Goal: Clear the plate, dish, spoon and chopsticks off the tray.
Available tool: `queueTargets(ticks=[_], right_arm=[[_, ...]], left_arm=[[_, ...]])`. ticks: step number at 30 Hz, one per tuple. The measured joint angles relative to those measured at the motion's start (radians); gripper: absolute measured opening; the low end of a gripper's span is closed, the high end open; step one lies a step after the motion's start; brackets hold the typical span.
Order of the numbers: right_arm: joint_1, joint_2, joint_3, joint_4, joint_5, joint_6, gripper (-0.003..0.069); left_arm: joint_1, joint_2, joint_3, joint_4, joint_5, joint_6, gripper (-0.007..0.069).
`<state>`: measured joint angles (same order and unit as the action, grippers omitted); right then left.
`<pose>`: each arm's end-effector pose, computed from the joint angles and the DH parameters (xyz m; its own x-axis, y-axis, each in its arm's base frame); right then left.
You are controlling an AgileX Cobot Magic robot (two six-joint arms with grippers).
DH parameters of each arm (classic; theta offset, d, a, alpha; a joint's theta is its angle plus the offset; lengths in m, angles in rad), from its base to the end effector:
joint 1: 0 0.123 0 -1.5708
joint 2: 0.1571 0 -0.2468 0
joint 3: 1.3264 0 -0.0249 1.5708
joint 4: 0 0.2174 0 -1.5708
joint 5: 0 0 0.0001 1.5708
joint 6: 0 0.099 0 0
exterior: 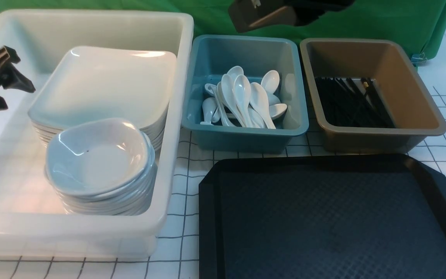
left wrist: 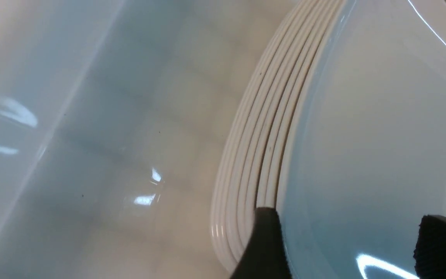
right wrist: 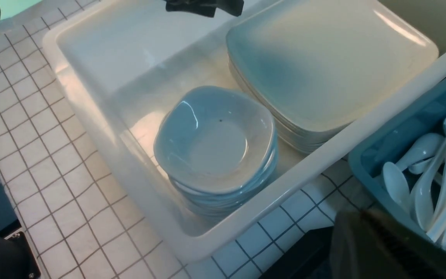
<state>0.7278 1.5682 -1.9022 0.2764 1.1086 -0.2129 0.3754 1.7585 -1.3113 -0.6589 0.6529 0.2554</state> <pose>0.2088 0.2185 0.4187 -0.3944 -0.4643 -0.7930 -0.8253 0.5586 0.0833 0.3414 0.0949 0.2298 -0.6623 -0.5521 -0.5065 -0.3340 0.8227 -0.4600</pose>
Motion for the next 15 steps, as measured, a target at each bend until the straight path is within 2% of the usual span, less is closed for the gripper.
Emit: queueTargets(ticks=[2,4,7,8,9,10,11,12,14,15], right_arm=[[0.000,0.000,0.000,0.000,0.002,0.000,0.0006],[0.000,0.000,0.000,-0.020,-0.005,0.009,0.0006],[0.000,0.000,0.000,-0.085,-0.042,0.056,0.0006],[0.000,-0.001,0.000,-0.120,-0.059,0.076,0.0006],[0.000,-0.001,0.000,-0.126,-0.061,0.079,0.0006],[0.000,-0.003,0.000,-0.170,-0.066,0.103,0.0006],[-0.002,-0.007,0.000,-0.198,-0.066,0.123,0.0006],[-0.011,-0.016,0.000,-0.248,-0.055,0.151,0.0006],[-0.024,-0.026,0.000,-0.298,-0.043,0.180,0.0006],[-0.054,-0.044,0.000,-0.370,-0.016,0.213,0.0006]], left_arm=[[0.000,-0.017,0.000,0.008,0.003,0.003,0.0486],[-0.002,-0.054,0.000,0.007,0.004,0.031,0.0447],[-0.017,-0.131,0.000,-0.018,0.028,0.112,0.0316],[-0.032,-0.172,0.000,-0.028,0.053,0.156,0.0237],[-0.035,-0.179,0.000,-0.033,0.064,0.163,0.0223],[-0.057,-0.233,0.000,-0.049,0.106,0.197,0.0123],[-0.073,-0.275,0.000,-0.056,0.129,0.215,0.0072],[-0.105,-0.329,0.000,-0.064,0.160,0.238,0.0036],[-0.139,-0.386,0.000,-0.066,0.175,0.258,0.0017],[-0.191,-0.462,0.000,-0.066,0.196,0.284,0.0005]])
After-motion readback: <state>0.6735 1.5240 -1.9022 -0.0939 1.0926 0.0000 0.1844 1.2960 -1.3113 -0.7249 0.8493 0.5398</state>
